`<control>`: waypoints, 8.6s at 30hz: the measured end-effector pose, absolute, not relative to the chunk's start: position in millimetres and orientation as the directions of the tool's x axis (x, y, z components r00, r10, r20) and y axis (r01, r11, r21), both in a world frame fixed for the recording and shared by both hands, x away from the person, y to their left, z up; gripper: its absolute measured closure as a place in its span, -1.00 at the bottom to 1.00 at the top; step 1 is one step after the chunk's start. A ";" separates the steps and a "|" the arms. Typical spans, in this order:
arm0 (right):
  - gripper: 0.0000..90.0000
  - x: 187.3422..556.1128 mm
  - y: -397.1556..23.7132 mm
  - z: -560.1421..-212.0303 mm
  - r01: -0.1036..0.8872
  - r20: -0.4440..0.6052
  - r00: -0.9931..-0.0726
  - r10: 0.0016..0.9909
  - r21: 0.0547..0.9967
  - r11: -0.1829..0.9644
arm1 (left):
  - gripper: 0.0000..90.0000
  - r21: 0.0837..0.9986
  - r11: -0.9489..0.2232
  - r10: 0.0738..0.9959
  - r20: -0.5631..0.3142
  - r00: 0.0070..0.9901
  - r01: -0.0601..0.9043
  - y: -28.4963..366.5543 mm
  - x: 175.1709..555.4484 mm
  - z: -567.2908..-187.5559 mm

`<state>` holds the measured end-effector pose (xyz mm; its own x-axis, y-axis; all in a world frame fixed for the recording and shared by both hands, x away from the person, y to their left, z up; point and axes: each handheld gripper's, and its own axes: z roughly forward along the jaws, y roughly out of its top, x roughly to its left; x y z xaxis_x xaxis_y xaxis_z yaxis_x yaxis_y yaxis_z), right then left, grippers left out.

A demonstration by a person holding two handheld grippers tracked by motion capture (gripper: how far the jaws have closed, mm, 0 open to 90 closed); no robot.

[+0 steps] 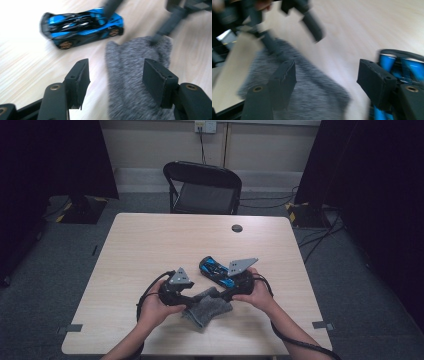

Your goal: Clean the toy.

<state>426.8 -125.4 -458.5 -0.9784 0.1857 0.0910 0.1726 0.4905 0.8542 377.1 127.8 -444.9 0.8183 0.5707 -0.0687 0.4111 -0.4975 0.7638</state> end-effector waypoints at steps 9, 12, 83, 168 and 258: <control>-0.21 407.6 -105.3 -480.6 0.128 0.095 -0.992 0.087 0.812 0.569 | -0.18 0.780 -0.457 0.603 -0.080 0.793 0.427 142.8 382.4 -443.4; -0.15 405.3 -98.9 -490.3 0.110 0.071 -0.994 0.088 0.789 0.604 | -0.20 0.783 -0.454 0.610 -0.074 0.789 0.425 145.3 385.2 -442.5; 0.69 394.5 -181.0 -496.2 0.275 0.108 -0.946 0.305 0.762 0.586 | -0.76 0.800 -0.530 0.508 0.036 0.860 0.280 32.6 479.3 -491.0; 0.70 476.5 -230.1 -487.8 0.464 0.010 -0.767 0.642 0.699 0.544 | -0.80 0.794 -0.540 0.509 0.044 0.860 0.279 26.3 475.3 -490.8; 0.68 420.1 -213.5 -489.1 0.408 0.013 -0.807 0.590 0.736 0.541 | -0.80 0.808 -0.523 0.518 0.049 0.854 0.271 26.6 473.3 -493.0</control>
<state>420.1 -213.5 -489.1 -0.8071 0.5902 0.0134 0.4078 0.5409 0.7356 473.3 26.6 -493.0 0.8538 0.5183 0.0486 0.2715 -0.5230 0.8080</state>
